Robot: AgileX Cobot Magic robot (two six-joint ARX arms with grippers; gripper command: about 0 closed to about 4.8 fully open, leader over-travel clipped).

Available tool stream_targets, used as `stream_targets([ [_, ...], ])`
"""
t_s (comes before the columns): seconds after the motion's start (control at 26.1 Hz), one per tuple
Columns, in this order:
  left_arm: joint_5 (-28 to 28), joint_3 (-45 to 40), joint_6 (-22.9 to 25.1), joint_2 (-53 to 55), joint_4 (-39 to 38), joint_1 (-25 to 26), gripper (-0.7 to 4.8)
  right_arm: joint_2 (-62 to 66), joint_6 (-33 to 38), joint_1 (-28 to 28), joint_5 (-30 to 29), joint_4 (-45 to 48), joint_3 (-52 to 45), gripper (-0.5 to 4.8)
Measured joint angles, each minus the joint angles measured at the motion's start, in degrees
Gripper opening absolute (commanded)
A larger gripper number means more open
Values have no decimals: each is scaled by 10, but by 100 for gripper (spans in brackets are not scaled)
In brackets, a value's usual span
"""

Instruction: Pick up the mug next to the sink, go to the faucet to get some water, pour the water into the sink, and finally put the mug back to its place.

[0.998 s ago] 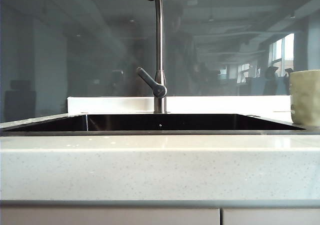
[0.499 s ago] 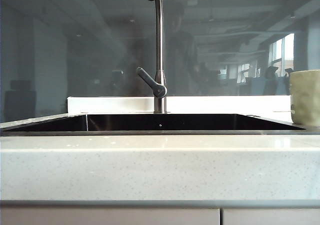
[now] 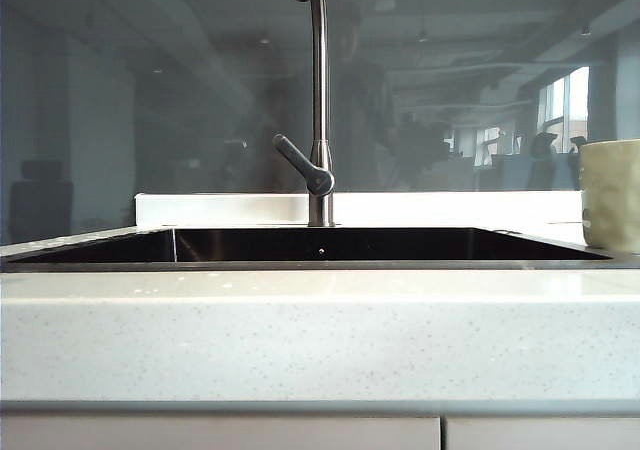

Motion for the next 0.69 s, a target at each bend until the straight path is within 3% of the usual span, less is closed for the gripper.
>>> stream_targets([
  [0.12,0,0,0,0,0,0,-3,122,-69,-51,-45,-1,14,9],
  [0.23,0,0,0,0,0,0,-3,205,-93,-119,-141,19,13,138],
  [0.31,0,0,0,0,0,0,-3,244,-95,-153,-203,55,14,185],
  [0.38,0,0,0,0,0,0,-3,301,-95,-190,-256,100,14,185],
  [0.69,0,0,0,0,0,0,-3,444,-97,-195,-279,218,14,185],
])
